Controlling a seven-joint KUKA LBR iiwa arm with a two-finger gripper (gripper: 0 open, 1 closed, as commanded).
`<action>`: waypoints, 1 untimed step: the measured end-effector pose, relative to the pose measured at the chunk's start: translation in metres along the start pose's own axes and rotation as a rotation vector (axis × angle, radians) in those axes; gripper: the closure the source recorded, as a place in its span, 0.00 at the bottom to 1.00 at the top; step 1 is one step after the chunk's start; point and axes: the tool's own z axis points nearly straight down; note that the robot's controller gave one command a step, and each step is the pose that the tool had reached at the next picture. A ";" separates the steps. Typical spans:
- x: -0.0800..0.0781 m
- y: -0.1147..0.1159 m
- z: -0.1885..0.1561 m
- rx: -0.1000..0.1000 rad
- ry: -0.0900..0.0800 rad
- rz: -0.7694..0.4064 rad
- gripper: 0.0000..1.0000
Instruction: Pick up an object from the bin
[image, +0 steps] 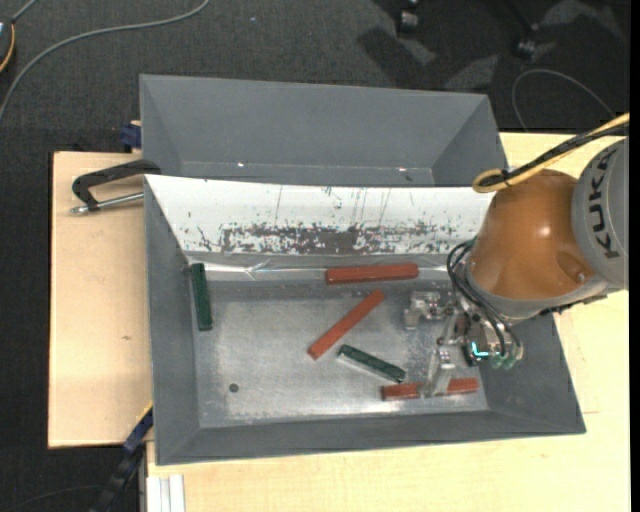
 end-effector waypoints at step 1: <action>0.006 0.014 0.064 -0.001 0.000 -0.090 0.00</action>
Offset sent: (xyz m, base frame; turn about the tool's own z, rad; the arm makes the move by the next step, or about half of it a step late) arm -0.0057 0.0127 -0.0608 -0.0897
